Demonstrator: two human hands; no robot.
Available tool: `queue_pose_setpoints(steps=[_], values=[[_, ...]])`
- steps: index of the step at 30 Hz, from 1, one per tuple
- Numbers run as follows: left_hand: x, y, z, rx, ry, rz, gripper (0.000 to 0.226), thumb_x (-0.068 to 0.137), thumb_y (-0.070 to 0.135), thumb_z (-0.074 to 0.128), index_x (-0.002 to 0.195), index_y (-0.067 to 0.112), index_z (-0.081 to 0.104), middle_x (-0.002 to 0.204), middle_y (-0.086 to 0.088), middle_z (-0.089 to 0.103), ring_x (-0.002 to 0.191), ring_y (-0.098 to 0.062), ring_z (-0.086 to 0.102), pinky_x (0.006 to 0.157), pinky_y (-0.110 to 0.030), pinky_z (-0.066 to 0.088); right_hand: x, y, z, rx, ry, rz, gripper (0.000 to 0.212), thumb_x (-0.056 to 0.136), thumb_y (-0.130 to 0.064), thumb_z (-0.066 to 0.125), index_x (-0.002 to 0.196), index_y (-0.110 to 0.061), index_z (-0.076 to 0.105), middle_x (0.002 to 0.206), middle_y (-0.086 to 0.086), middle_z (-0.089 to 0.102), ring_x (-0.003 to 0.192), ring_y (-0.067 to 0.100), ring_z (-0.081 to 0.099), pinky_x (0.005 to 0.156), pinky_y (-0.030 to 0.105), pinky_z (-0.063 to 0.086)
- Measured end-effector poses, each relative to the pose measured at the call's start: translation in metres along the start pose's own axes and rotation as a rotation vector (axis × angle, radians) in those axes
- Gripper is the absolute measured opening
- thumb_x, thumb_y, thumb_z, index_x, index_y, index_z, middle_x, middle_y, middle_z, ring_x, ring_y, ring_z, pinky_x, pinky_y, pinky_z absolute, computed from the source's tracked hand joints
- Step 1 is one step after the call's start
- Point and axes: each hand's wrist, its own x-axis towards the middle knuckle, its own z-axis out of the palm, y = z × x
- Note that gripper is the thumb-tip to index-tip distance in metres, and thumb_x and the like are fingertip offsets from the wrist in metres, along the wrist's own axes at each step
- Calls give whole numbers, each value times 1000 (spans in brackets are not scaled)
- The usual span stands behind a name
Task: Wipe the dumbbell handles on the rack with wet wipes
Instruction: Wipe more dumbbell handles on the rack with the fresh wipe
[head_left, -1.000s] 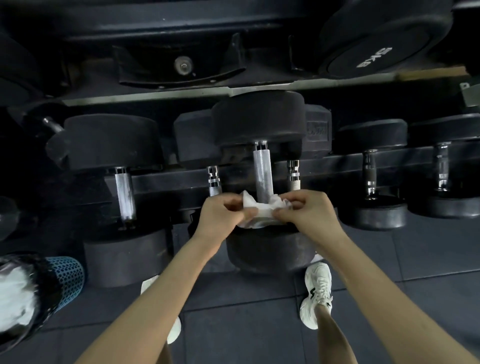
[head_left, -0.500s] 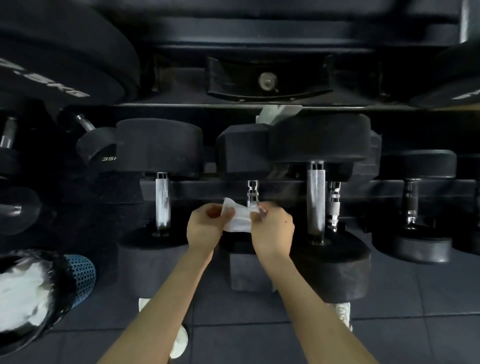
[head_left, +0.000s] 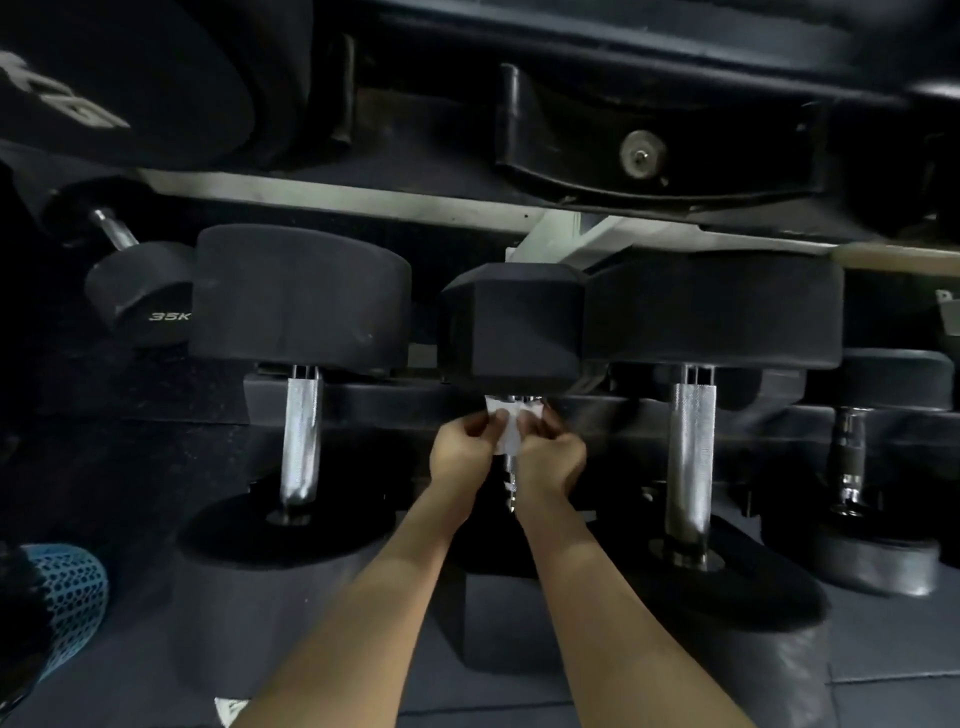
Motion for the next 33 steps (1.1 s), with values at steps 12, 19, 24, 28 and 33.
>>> queue_pose_setpoints(steps=[12,19,24,28,33], values=[[14,-11,-9,200,-141,81,10,87,30,63,82,23,69,84,-2,71,87,-21,68,88,-41,53,13,23,-7,-336,-63,-401,28,88,-7,64,115,-1,66,104,12,68,93,15,62,86,23,48],[11,5,-35,402,-328,213,19,93,28,54,93,20,71,86,-2,71,85,-19,66,82,-36,51,5,16,-7,-267,-44,-460,19,87,4,61,103,13,66,94,12,64,70,8,58,57,3,43],[6,5,-27,203,-332,126,27,97,22,48,109,5,66,93,-5,66,82,-14,61,71,-18,48,10,19,-10,-236,-94,-496,18,89,3,60,103,10,66,90,11,64,68,6,61,57,2,44],[8,6,-25,187,-242,90,35,95,32,51,105,2,67,85,-6,64,73,-13,59,63,-16,47,14,23,-11,-279,-111,-553,12,89,-3,62,95,0,71,87,8,67,77,11,62,75,19,51],[21,8,-18,157,-181,76,35,90,39,57,99,8,71,80,-4,67,80,-18,63,71,-23,50,23,32,-14,-255,-156,-587,13,89,-8,60,91,-1,71,83,10,69,78,15,61,78,33,50]])
